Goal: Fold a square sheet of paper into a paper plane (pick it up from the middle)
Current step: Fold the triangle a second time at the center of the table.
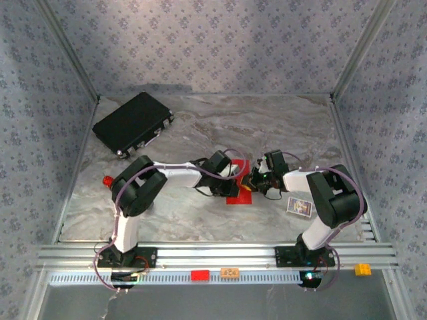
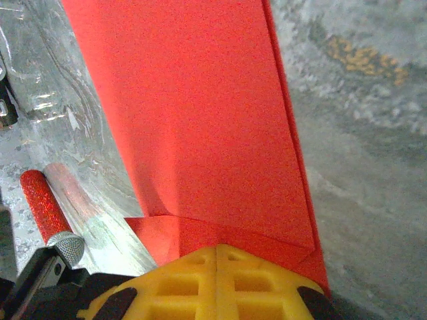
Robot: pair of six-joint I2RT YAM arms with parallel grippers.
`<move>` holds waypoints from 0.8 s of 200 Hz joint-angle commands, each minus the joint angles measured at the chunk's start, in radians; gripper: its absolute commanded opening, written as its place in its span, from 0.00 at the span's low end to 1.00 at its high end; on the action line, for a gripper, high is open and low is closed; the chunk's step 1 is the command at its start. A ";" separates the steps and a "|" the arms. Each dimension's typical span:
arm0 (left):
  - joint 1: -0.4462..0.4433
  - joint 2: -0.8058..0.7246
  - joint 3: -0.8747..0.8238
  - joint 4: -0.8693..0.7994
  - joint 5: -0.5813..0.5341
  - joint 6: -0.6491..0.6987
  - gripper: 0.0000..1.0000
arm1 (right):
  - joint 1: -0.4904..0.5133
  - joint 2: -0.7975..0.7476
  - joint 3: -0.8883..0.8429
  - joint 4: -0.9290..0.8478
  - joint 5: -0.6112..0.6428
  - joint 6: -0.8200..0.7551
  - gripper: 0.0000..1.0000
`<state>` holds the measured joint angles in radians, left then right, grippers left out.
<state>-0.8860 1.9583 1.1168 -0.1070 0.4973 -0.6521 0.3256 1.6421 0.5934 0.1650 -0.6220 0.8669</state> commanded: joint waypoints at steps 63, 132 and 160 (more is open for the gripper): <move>-0.009 -0.140 -0.066 -0.043 0.000 0.035 0.08 | -0.016 0.020 -0.010 -0.030 0.012 -0.017 0.01; 0.052 -0.094 0.052 -0.042 -0.031 0.032 0.08 | -0.019 -0.153 0.085 -0.221 0.051 -0.074 0.17; 0.070 -0.049 0.102 -0.065 -0.041 0.052 0.08 | -0.030 -0.235 0.027 -0.281 0.089 -0.066 0.18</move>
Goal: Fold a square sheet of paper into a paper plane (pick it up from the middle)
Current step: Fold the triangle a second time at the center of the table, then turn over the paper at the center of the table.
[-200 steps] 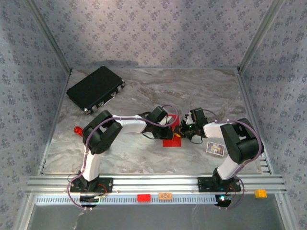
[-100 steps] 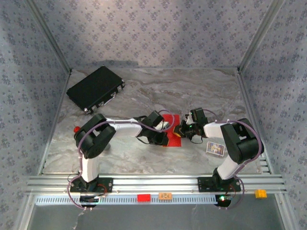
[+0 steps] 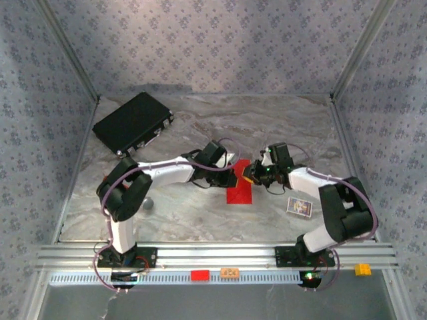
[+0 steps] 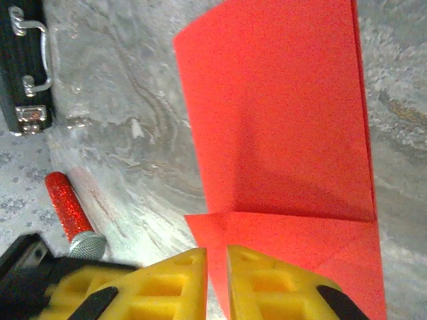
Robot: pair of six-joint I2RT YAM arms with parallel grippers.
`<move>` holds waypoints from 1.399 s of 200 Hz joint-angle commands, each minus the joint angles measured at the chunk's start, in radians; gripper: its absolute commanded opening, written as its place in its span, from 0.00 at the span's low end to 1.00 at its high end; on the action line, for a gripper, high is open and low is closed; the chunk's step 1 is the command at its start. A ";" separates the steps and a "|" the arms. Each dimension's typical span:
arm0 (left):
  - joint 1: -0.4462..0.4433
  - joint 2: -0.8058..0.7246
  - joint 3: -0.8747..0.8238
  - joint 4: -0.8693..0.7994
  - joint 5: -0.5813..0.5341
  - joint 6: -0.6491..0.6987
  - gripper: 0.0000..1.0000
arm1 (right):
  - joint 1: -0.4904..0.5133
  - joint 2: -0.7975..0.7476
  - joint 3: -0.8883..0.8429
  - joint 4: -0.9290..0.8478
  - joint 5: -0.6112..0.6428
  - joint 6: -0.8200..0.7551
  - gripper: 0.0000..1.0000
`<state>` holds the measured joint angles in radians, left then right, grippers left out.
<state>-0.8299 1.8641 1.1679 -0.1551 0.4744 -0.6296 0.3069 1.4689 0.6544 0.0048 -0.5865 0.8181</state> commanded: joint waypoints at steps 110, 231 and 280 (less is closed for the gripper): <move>0.022 0.172 0.077 -0.070 -0.040 0.078 0.07 | 0.049 -0.184 -0.164 -0.173 0.070 0.066 0.36; 0.020 0.162 0.030 -0.049 -0.040 0.071 0.05 | 0.081 -0.064 -0.142 -0.088 0.074 0.079 0.50; 0.020 0.159 0.029 -0.049 -0.042 0.071 0.05 | 0.086 -0.037 -0.121 -0.007 0.079 0.108 0.51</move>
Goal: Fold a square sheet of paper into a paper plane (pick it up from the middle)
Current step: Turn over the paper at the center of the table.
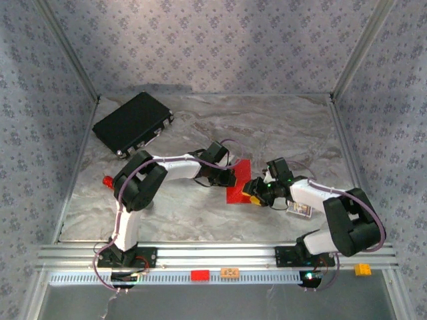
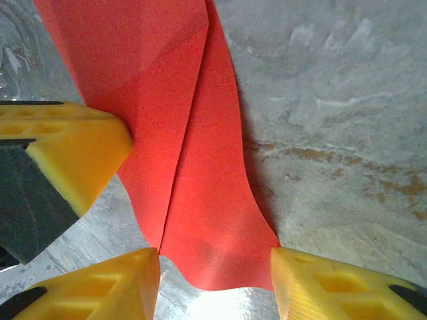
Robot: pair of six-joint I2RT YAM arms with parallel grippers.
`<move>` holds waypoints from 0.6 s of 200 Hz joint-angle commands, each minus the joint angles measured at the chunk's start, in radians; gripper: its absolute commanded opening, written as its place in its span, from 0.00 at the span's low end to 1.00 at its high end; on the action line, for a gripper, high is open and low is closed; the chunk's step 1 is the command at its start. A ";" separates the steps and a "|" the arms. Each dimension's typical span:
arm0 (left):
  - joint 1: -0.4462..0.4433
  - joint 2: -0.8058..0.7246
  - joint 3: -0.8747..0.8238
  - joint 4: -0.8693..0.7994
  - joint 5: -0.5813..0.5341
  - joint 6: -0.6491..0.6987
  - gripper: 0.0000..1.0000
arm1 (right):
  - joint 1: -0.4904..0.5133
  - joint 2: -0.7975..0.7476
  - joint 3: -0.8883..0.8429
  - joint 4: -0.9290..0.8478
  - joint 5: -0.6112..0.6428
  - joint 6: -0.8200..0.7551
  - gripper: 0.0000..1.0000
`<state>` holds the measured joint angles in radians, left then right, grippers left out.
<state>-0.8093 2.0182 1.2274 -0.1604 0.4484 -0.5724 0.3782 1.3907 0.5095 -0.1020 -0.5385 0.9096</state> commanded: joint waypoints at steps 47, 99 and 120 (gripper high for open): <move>-0.001 0.002 -0.032 -0.040 -0.014 0.012 0.05 | 0.004 0.058 0.061 0.128 0.033 0.018 0.50; 0.001 -0.007 -0.034 -0.033 -0.013 0.006 0.05 | -0.013 0.089 0.079 0.137 0.026 0.015 0.48; 0.000 -0.010 -0.033 -0.030 -0.012 0.002 0.05 | -0.024 0.108 0.073 0.156 0.012 0.017 0.47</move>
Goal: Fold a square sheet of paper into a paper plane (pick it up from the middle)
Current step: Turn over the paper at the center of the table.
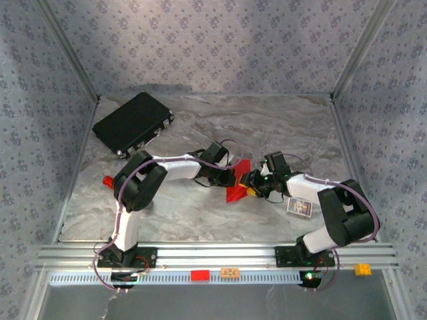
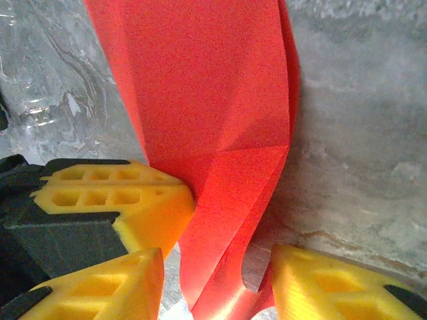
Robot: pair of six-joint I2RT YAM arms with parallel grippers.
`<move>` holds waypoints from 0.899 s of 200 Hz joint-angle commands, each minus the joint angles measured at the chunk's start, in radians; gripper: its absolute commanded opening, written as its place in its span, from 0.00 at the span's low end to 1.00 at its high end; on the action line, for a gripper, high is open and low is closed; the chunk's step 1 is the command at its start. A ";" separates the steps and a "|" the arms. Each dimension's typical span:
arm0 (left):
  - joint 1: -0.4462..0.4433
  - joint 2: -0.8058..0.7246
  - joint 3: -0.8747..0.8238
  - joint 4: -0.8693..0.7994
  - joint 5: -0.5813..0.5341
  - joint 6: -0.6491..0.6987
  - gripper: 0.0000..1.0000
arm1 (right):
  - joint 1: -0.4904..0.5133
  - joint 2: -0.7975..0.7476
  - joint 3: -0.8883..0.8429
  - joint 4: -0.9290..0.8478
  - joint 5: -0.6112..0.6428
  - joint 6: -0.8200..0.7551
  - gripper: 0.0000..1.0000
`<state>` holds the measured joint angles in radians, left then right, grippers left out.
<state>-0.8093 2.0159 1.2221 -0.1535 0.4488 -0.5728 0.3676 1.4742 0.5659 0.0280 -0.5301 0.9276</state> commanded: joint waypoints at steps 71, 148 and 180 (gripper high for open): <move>0.000 -0.014 -0.033 -0.022 -0.002 -0.009 0.05 | -0.046 0.043 -0.008 0.088 -0.024 0.003 0.38; 0.002 -0.026 -0.037 -0.012 0.002 -0.018 0.05 | -0.062 0.086 -0.026 0.147 -0.039 0.006 0.27; 0.002 -0.032 -0.036 -0.010 0.005 -0.019 0.06 | -0.068 0.092 -0.035 0.174 -0.047 0.012 0.18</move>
<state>-0.8097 2.0083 1.2068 -0.1314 0.4496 -0.5884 0.3096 1.5574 0.5461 0.1719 -0.5591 0.9329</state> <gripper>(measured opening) 0.058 0.213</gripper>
